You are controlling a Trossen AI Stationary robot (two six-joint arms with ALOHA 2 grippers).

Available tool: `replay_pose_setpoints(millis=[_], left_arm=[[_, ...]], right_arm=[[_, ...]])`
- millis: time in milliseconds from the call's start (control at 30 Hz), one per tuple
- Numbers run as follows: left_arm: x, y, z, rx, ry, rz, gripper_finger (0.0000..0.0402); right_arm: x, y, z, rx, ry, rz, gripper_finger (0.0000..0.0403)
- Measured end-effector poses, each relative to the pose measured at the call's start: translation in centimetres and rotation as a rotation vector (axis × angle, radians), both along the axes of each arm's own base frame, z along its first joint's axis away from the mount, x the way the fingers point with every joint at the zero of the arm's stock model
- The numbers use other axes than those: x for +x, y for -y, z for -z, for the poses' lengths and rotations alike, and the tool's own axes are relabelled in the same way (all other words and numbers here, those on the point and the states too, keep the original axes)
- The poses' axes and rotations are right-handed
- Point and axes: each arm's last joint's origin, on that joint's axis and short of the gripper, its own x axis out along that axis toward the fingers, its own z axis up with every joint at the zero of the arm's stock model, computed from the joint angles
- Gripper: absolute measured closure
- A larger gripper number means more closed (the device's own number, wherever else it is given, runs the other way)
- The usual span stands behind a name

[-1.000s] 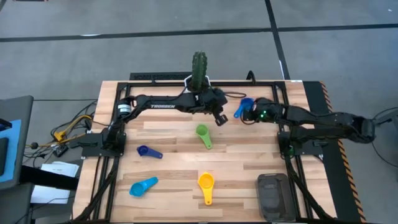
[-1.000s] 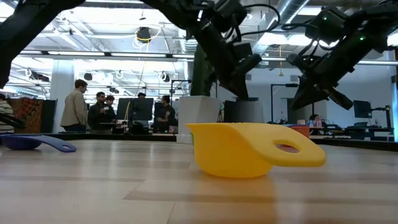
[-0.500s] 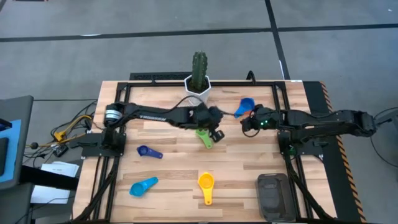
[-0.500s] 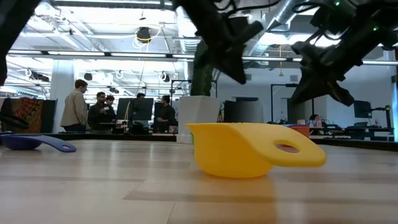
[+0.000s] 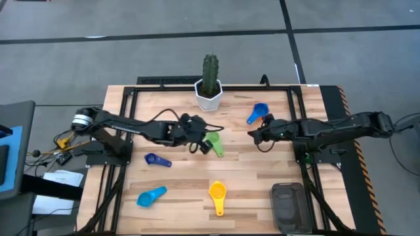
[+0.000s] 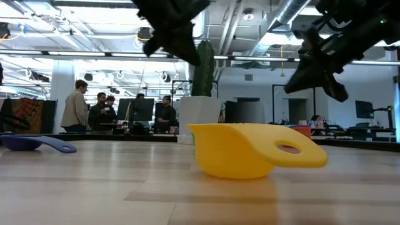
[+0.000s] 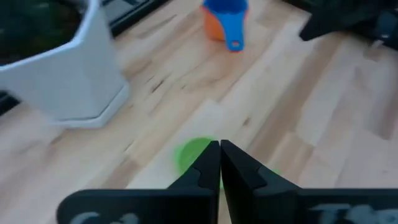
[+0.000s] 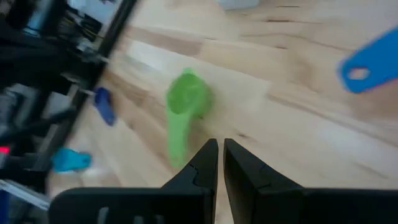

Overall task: Nest measuring cups in basket
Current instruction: Stack the yellow measuring cup on top of the blue measuring cup

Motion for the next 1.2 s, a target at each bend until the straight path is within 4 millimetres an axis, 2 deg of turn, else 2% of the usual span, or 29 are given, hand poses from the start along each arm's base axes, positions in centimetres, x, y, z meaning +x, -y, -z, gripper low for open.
replay_pose_setpoints(millis=[300, 400, 533, 667, 867, 1033, 1200], left_arm=[[-5.7, -0.3, 2.3, -0.074, 0.008, -0.039, 0.0402], [-6.7, 0.1, 3.0, -0.157, 0.052, 0.044, 0.0402], [-7.2, 1.3, 4.4, -0.263, 0.074, 0.146, 0.0401], [-6.9, 3.0, 5.3, -0.285, 0.062, 0.233, 0.0385], [-4.9, 6.2, 6.7, -0.308, 0.14, 0.332, 0.0327], [-3.0, 8.9, 8.1, -0.35, 0.168, 0.398, 0.0285], [-0.7, 11.4, 9.2, -0.346, 0.159, 0.4, 0.027]], right_arm=[[3.3, -0.9, 1.5, 0.1, 0.098, 0.012, 0.0352], [4.5, -1.9, 1.8, 0.135, 0.089, -0.007, 0.0352], [6.2, -3.3, 1.7, 0.157, 0.004, -0.038, 0.0352], [7.4, -4.4, 1.4, 0.186, -0.137, -0.026, 0.0352], [8.4, -6.0, -0.9, 0.199, -0.235, 0.005, 0.0352], [7.8, -7.3, -3.5, 0.168, -0.298, 0.008, 0.0352], [6.3, -7.5, -4.9, 0.108, -0.411, -0.016, 0.0352]])
